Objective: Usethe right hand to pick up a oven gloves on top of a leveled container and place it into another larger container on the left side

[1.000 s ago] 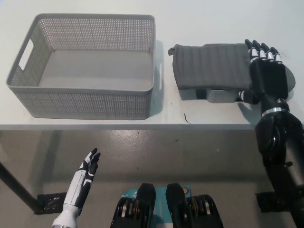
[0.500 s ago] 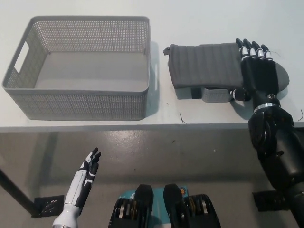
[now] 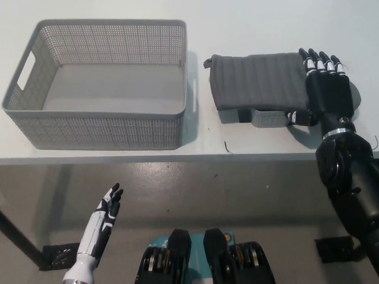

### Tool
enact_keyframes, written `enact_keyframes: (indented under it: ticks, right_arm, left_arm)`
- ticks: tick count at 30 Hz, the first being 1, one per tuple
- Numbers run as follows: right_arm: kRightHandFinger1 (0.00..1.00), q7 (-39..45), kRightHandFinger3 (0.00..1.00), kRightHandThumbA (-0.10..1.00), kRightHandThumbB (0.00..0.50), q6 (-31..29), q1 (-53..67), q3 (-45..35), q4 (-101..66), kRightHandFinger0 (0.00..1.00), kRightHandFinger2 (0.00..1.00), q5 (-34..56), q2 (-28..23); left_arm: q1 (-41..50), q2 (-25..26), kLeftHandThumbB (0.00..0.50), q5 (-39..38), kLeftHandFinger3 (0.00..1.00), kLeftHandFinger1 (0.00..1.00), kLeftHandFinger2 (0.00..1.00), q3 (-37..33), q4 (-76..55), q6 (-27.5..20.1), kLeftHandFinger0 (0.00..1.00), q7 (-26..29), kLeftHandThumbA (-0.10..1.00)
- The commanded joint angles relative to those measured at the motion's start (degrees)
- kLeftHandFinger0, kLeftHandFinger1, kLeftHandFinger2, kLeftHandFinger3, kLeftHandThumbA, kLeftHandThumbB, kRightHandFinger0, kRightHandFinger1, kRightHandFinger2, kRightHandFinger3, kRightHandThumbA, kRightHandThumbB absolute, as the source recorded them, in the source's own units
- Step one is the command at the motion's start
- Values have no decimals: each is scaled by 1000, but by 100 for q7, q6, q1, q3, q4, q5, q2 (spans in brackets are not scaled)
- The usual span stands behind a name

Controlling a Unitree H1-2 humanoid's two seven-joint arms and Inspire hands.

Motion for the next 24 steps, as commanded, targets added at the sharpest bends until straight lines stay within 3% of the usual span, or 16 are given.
enact_keyframes:
  ticks: [1, 14, 24]
  right_arm:
    - [1000, 6, 1000, 1000, 351, 43, -270, 63, 44, 1000, 1000, 121, -87]
    - [1000, 117, 1000, 1000, 359, 91, -281, 180, -19, 1000, 1000, 135, -191]
    - [1000, 317, 1000, 1000, 360, 190, 382, -77, -977, 1000, 1000, 233, -810]
  left_arm:
    - [-97, 79, 500, 16, 1000, 1000, 1000, 33, -76, -216, 1000, 115, 1000]
    - [-99, 61, 498, 53, 1000, 1000, 1000, 52, -83, -225, 1000, 161, 1000]
    - [-343, -14, 500, 125, 1000, 1000, 1000, -124, 111, -208, 1000, 59, 1000]
